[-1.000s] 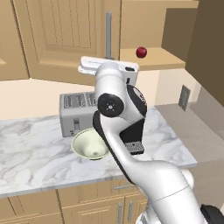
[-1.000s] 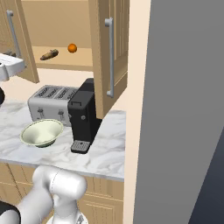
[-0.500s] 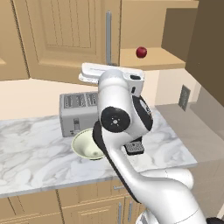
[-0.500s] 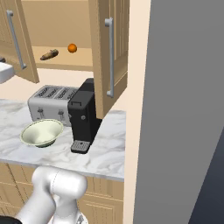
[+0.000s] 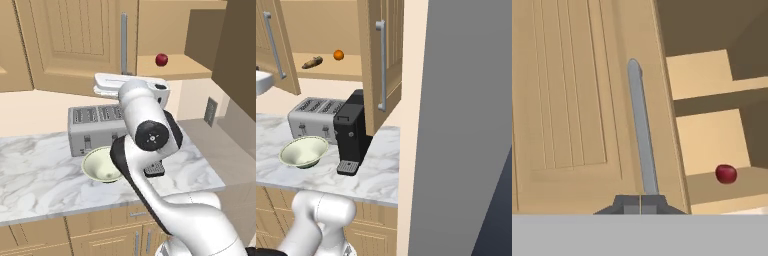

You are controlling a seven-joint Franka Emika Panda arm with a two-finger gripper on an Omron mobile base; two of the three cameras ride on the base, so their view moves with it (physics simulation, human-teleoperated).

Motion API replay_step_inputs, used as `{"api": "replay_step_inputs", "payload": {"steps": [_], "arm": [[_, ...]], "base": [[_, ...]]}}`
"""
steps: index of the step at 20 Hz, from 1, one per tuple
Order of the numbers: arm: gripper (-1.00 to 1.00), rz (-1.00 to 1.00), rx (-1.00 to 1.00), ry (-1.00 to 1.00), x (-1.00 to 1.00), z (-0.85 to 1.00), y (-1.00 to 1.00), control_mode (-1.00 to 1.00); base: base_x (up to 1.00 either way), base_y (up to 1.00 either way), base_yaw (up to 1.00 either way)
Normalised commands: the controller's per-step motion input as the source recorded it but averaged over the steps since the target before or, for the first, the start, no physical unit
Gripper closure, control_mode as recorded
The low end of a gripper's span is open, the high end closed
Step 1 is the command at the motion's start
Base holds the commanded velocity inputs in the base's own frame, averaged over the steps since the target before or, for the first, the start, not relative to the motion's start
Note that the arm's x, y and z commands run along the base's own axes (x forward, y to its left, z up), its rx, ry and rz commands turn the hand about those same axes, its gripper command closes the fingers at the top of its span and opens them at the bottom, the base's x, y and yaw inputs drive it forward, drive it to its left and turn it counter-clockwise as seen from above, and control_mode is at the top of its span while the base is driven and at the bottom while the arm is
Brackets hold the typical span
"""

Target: Open the cabinet. Pick the banana and apple from the cabinet and place them into the bowl. Then close the cabinet.

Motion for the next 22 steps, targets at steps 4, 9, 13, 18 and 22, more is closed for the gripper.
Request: {"api": "replay_step_inputs", "payload": {"steps": [4,9,13,18,22], "arm": [[1.0,0.25,0.0,0.0,-0.01,0.0,-0.23,-1.0],[1.0,0.11,0.0,0.0,-0.02,0.0,-0.22,-1.0],[1.0,0.11,0.0,0.0,0.0,0.0,-0.24,-1.0],[1.0,0.15,0.0,0.0,0.02,-0.01,-0.33,-1.0],[1.0,0.18,0.0,0.0,0.11,-0.05,-0.31,-1.0]], "base": [[0.0,0.0,0.0],[0.0,0.0,0.0],[0.0,0.0,0.0],[0.0,0.0,0.0],[0.0,0.0,0.0]]}}
